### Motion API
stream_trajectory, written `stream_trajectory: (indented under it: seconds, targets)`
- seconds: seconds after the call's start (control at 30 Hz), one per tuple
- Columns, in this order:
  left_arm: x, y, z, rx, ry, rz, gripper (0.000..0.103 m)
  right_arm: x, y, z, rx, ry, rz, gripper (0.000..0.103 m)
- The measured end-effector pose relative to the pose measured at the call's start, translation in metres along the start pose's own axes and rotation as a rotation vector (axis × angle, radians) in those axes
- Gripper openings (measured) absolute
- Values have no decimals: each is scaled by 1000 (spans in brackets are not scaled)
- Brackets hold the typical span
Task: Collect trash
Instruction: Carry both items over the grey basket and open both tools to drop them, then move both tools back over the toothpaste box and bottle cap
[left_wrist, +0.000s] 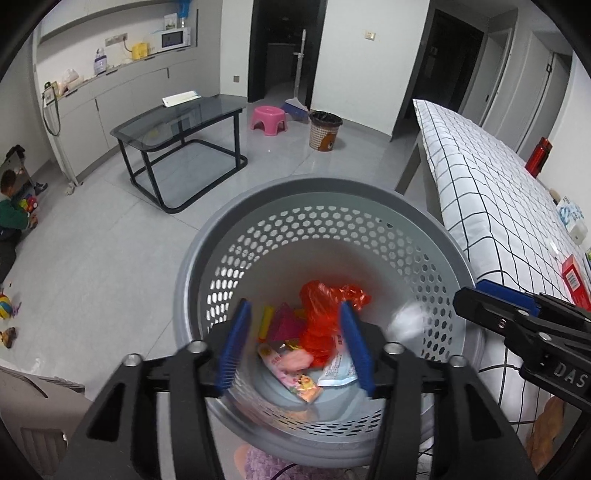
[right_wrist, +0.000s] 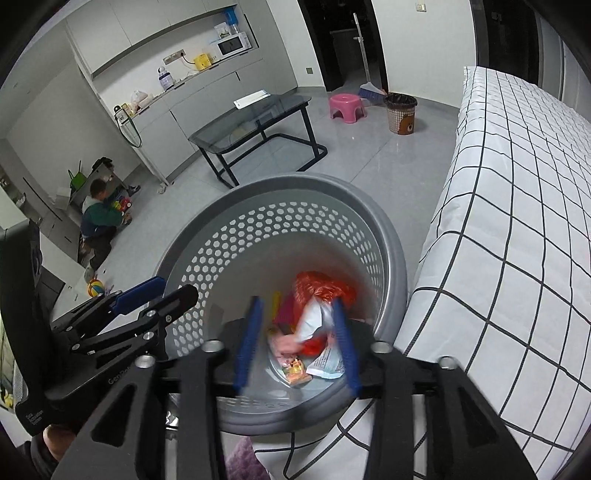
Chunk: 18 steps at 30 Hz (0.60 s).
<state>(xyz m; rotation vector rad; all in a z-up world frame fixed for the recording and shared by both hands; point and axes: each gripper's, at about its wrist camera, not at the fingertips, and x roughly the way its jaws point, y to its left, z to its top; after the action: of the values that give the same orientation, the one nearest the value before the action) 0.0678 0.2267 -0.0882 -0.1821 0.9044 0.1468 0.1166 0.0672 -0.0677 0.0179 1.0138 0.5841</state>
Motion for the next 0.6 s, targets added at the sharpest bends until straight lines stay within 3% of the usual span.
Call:
stream_trajectory:
  seconds: [0.37, 0.6]
  targets:
    - [-19, 5, -6, -9, -3, 39, 53, -16, 1, -7, 11, -33, 24, 43]
    - [-49, -17, -4, 24, -44, 16, 54, -57, -7, -22, 39, -105, 15, 43]
